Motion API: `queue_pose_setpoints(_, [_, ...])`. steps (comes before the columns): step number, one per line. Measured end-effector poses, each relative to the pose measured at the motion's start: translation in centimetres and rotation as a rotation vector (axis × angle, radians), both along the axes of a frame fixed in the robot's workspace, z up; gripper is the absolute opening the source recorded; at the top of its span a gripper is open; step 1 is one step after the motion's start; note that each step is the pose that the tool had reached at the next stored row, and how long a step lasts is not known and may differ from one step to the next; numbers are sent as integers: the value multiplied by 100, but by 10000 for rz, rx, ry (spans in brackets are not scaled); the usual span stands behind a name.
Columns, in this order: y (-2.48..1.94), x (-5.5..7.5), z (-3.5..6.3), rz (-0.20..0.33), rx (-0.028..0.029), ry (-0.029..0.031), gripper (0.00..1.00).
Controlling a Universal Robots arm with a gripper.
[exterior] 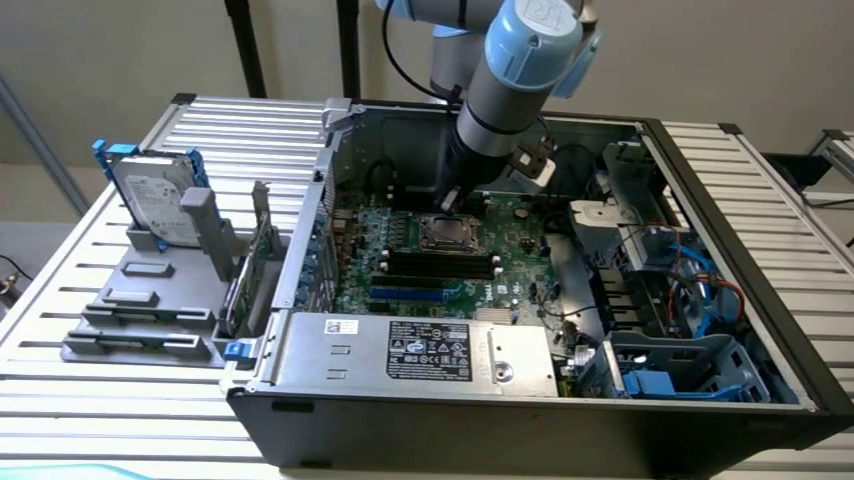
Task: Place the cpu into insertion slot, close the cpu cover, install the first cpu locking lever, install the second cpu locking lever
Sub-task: 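Install the first cpu locking lever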
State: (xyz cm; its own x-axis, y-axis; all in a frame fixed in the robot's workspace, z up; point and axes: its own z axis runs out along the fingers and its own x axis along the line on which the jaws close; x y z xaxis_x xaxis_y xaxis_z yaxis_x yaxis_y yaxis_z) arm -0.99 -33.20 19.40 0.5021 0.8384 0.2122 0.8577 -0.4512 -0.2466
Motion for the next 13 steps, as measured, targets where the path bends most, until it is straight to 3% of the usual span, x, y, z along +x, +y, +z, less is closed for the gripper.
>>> queue_pose_setpoints(9, [-3,6,-26,11,4,1,11])
queue_pose_setpoints(13, [-3,6,-27,30,48,1,11])
